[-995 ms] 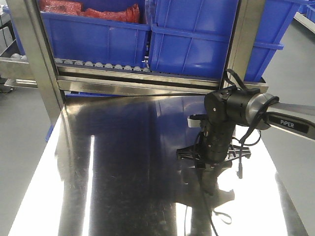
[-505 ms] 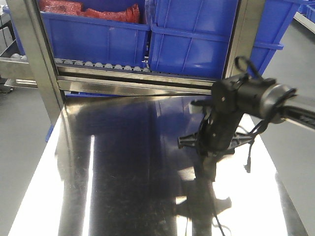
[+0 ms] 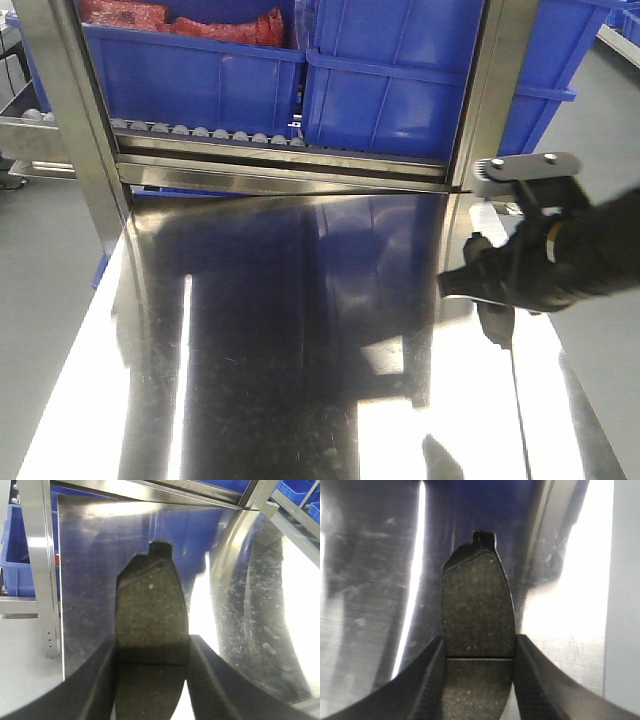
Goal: Move and align brake pads A on conveyor
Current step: 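Lift the brake pad with the right gripper clear of the table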
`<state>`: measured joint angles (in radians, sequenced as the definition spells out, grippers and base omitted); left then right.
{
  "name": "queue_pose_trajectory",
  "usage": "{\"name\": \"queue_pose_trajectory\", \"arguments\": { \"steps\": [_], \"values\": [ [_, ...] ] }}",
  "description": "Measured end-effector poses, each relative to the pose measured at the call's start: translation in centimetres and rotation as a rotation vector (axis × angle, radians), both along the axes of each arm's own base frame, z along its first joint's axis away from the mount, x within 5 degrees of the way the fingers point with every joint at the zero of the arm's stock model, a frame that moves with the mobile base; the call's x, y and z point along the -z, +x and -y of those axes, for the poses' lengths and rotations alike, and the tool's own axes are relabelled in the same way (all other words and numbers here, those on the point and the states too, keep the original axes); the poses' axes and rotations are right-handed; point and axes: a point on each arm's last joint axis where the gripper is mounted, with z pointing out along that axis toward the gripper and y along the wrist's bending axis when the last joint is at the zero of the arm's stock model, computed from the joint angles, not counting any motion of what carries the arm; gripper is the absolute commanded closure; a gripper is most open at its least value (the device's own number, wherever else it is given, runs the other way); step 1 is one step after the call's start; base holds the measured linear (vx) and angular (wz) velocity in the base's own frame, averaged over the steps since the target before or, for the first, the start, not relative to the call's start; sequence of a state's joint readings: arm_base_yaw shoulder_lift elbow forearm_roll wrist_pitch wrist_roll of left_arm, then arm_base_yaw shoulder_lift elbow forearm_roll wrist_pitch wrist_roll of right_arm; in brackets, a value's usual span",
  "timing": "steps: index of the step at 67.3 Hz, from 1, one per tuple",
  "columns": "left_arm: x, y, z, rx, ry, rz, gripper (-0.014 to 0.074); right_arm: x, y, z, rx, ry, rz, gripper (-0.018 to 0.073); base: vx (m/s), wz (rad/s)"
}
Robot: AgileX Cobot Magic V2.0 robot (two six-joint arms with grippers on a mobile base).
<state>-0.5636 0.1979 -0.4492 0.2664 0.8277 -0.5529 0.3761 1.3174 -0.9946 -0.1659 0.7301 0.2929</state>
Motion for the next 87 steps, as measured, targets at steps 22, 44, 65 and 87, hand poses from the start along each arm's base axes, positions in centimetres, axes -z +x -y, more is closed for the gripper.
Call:
{"name": "queue_pose_trajectory", "arguments": {
  "steps": [22, 44, 65, 87],
  "values": [
    [0.0, 0.0, 0.0, 0.000, 0.000, 0.000, 0.0603, -2.0, -7.4, 2.9, -0.027, 0.069, 0.245, 0.0566, 0.00, 0.00],
    [0.0, 0.0, 0.0, 0.000, 0.000, 0.000, 0.0603, 0.0, -14.1, 5.5, -0.046, 0.125, 0.432, 0.0566, 0.00, 0.00],
    [0.0, 0.0, 0.0, 0.000, 0.000, 0.000, 0.0603, 1.0, -17.1, 6.5, -0.062, 0.191, 0.608, 0.0566, 0.00, 0.00],
    [0.0, 0.0, 0.0, 0.000, 0.000, 0.000, 0.0603, 0.7, -17.5, 6.7, -0.064, 0.200, 0.640, 0.0566, 0.00, 0.00]
  ]
}}
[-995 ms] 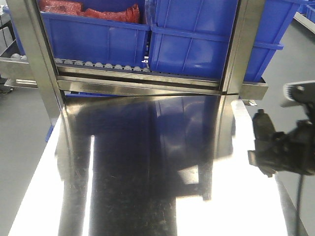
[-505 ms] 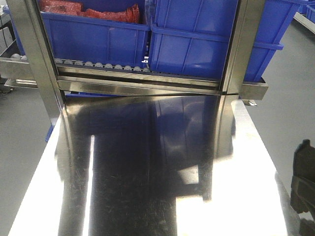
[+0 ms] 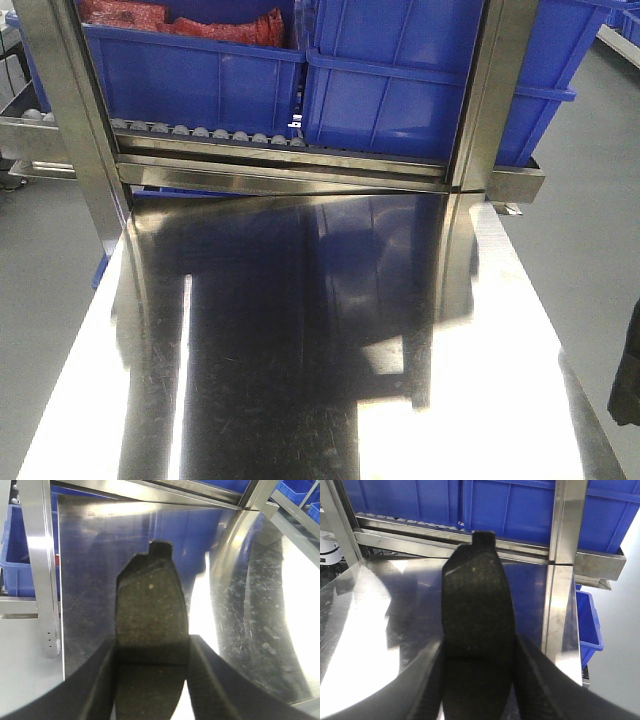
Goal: Move and align brake pads A on conveyor
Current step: 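Lift the brake pad with the right gripper clear of the table, then turn the base away from the steel table toward the yellow line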
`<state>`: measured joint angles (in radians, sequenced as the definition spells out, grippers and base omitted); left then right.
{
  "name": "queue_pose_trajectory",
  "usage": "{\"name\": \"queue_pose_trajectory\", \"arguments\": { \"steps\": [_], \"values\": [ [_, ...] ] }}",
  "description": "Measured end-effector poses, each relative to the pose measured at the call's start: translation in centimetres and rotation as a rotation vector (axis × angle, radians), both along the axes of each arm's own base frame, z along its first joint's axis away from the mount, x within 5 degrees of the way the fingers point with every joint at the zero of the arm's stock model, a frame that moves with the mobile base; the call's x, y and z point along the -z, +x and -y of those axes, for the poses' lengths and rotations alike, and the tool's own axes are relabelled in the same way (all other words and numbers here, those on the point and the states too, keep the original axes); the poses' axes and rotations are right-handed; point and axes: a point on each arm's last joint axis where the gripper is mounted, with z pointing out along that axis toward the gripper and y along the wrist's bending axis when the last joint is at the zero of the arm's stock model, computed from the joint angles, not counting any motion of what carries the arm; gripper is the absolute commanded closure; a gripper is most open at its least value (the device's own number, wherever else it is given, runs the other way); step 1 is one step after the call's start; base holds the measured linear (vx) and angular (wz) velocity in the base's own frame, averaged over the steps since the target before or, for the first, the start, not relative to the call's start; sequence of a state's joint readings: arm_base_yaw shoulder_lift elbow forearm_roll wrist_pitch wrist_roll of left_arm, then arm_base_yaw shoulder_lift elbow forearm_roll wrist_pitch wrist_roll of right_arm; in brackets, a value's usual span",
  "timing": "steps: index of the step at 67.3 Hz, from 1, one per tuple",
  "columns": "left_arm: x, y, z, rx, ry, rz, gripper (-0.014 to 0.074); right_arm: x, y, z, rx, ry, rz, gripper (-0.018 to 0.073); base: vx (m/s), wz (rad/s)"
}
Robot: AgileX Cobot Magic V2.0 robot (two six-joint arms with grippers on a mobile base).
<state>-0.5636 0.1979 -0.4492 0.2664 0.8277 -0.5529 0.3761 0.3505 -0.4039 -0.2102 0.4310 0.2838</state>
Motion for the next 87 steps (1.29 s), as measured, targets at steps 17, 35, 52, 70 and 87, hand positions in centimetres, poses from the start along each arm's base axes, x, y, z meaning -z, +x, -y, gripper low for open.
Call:
{"name": "queue_pose_trajectory", "arguments": {
  "steps": [17, 35, 52, 70, 87],
  "values": [
    [0.00, 0.00, 0.00, 0.000, 0.000, 0.000, 0.0603, 0.00, 0.00, 0.00, 0.000, -0.001, 0.000, 0.0566, 0.00, 0.01],
    [0.00, 0.00, 0.00, 0.000, 0.000, 0.000, 0.0603, 0.00, 0.00, 0.01, 0.001, -0.001, 0.001, 0.0566, -0.05, 0.21],
    [0.00, 0.00, 0.00, 0.000, 0.000, 0.000, 0.0603, 0.00, 0.00, 0.01, 0.001, -0.001, 0.001, 0.0566, -0.14, 0.63],
    [0.00, 0.00, -0.01, 0.000, 0.001, 0.001, 0.0603, 0.00, 0.00, 0.01, 0.001, -0.001, 0.001, 0.0566, -0.19, 0.76],
    [0.00, 0.00, -0.01, 0.000, 0.001, 0.001, 0.0603, 0.00, 0.00, 0.01, 0.001, -0.001, 0.001, 0.0566, -0.20, 0.77]
  ]
}}
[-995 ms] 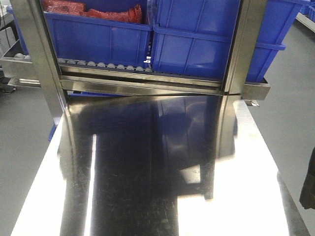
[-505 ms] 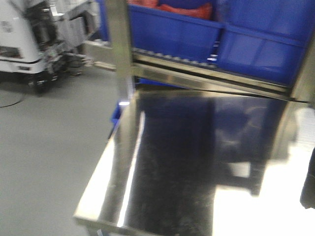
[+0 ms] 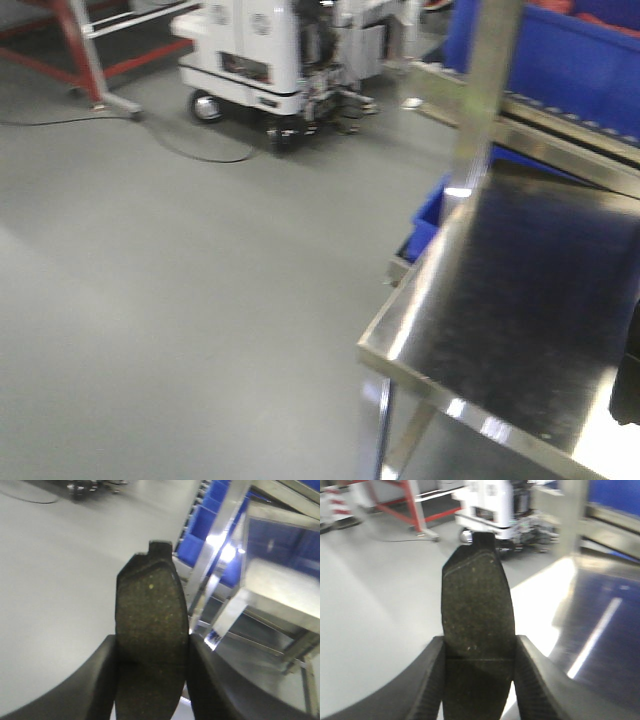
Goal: Move and align brake pads A on conveyor
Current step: 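Turn the base away from the steel table toward the yellow line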
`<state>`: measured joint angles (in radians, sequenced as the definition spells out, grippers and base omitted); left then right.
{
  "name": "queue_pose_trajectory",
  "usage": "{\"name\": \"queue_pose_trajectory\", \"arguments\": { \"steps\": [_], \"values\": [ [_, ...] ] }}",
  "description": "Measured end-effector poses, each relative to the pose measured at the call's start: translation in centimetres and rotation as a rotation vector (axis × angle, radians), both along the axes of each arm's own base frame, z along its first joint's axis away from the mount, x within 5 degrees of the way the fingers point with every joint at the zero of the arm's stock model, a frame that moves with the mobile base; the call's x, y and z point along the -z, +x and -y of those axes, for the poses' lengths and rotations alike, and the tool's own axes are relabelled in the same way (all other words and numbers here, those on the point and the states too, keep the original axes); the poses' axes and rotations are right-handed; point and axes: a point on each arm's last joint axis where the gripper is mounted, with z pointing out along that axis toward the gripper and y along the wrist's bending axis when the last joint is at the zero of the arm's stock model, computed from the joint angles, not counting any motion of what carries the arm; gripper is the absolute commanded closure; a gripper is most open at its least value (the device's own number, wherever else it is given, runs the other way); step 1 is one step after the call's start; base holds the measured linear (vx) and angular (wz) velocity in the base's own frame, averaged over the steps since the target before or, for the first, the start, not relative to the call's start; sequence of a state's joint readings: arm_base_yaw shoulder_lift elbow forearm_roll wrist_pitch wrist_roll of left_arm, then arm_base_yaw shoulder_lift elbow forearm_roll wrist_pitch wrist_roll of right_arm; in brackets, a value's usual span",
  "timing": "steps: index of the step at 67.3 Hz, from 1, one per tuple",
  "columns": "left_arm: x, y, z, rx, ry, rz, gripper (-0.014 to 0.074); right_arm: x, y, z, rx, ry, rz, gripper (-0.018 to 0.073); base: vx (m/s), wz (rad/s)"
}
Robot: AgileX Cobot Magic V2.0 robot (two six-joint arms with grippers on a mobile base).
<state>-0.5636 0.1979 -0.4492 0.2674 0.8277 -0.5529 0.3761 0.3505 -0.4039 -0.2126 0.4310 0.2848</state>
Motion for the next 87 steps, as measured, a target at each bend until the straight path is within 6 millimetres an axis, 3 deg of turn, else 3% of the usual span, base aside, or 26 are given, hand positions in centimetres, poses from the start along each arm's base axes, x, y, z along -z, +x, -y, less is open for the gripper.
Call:
{"name": "queue_pose_trajectory", "arguments": {
  "steps": [54, 87],
  "values": [
    [0.00, -0.01, -0.02, -0.001, 0.001, 0.001, 0.0603, 0.00, 0.00, 0.00, 0.000, 0.000, 0.000, 0.0566, -0.17, 0.81],
    [0.00, -0.01, -0.02, -0.001, 0.001, 0.001, 0.0603, 0.00, 0.00, 0.00, 0.000, 0.000, 0.000, 0.0566, -0.10, 0.55]
  ]
}}
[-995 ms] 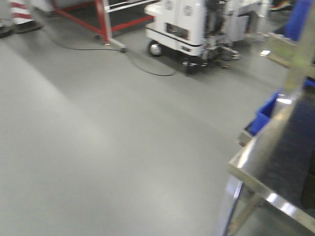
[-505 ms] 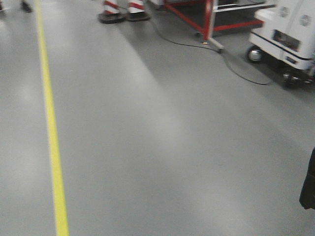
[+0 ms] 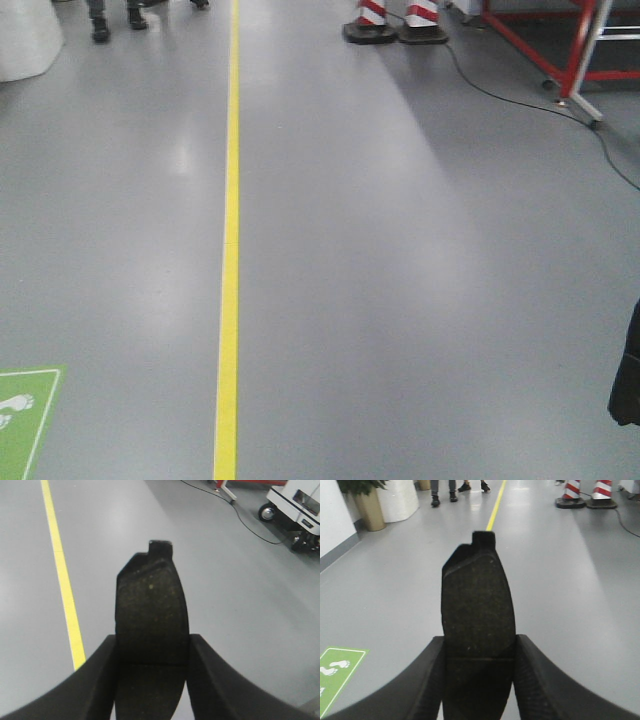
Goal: Move and align brake pads A on conveyor
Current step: 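Turn the base away from the steel table toward the yellow line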
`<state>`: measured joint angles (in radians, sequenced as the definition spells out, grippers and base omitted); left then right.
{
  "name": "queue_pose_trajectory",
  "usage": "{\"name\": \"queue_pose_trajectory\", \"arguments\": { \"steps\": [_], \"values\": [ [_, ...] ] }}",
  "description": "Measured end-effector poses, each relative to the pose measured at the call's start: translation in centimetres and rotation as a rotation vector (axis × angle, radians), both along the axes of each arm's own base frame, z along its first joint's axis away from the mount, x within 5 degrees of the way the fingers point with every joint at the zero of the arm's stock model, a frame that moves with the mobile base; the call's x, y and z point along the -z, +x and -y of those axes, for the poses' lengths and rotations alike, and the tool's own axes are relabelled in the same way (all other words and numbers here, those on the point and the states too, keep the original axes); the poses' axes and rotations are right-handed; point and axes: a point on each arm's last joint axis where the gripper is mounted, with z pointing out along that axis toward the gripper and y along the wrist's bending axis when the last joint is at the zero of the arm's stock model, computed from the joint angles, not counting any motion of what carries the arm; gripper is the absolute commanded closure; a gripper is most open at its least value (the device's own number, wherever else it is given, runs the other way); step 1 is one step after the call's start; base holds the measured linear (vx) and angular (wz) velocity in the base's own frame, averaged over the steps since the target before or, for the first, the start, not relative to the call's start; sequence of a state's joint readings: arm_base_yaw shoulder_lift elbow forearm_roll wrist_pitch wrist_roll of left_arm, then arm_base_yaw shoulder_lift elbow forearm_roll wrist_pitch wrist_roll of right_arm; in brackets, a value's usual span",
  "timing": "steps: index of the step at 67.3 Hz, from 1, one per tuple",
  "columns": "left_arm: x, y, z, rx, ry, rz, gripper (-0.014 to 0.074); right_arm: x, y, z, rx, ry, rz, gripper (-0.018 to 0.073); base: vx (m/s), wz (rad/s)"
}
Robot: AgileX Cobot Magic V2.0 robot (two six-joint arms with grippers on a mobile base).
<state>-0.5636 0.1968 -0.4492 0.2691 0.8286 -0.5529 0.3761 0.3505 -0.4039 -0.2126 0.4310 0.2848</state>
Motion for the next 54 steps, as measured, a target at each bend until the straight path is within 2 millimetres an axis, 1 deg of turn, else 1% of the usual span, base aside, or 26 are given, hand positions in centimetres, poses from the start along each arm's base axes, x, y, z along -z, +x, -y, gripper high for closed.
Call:
{"name": "queue_pose_trajectory", "arguments": {
  "steps": [30, 54],
  "values": [
    [0.02, -0.01, -0.01, -0.001, 0.001, -0.002, 0.0603, 0.00, 0.00, 0.00, 0.000, 0.000, 0.000, 0.0566, 0.08, 0.21],
    [0.03, -0.01, -0.02, -0.001, 0.002, -0.004, 0.0603, 0.00, 0.00, 0.00, 0.000, 0.000, 0.000, 0.0566, 0.25, 0.10]
  ]
}}
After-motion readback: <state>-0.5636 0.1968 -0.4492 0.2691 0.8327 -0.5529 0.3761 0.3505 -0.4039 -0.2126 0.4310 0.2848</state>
